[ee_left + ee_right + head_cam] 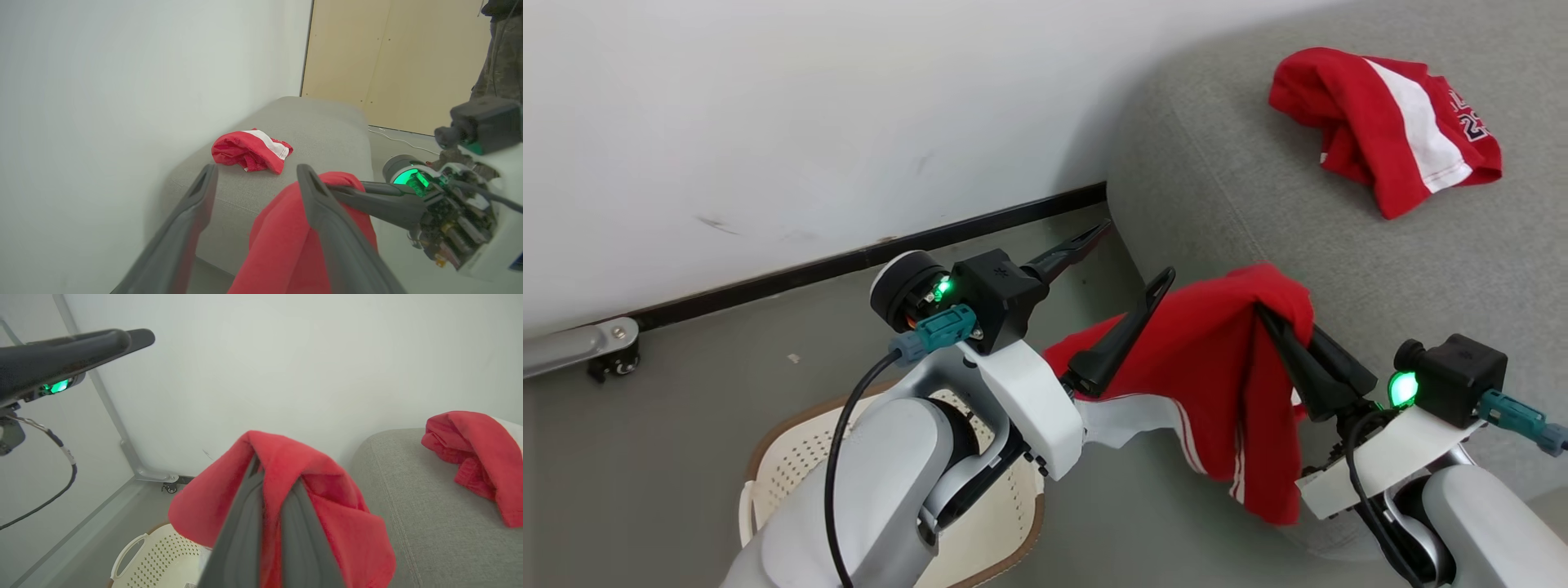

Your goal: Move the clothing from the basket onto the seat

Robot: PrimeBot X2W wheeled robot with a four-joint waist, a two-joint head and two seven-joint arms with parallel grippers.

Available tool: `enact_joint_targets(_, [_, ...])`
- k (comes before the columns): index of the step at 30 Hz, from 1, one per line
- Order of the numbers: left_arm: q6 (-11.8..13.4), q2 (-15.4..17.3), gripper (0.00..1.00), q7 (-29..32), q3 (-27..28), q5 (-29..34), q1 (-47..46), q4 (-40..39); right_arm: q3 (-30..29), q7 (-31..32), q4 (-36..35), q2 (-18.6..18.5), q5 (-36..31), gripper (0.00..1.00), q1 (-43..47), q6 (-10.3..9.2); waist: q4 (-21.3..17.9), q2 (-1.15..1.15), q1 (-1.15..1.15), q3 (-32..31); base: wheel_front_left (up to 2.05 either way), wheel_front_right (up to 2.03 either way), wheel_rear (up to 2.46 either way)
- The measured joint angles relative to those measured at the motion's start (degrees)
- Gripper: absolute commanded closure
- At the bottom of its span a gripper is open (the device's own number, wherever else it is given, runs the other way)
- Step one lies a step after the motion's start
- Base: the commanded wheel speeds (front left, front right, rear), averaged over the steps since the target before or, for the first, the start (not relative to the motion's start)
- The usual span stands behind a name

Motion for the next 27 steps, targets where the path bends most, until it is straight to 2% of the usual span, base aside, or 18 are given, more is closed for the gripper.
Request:
enact_joint_targets(15, [0.09,0.34,0.00,-0.10,0.94,0.09,-0.36,0.64,2.05,0.00,-1.08,0.24,-0.52,1.00,0.80,0.00,-5.70,0.00,0.00,0.40,0.00,0.00,0.00])
enact_joint_targets(23, [1.23,1.31,0.00,0.00,1.34,0.65,-0.36,0.13,3.03,0.00,-1.09,0.19,-0.18,1.00,0.32,0.00,-7.68,0.00,0.00,1.35,0.00,0.00,0.00])
enact_joint_targets(27, [1.62,1.35,0.00,0.52,1.21,1.01,-0.36,-0.81,1.90,0.00,-1.05,-1.10,-0.37,1.00,-2.16,0.00,-8.10,0.00,0.00,2.18,0.00,0.00,0.00])
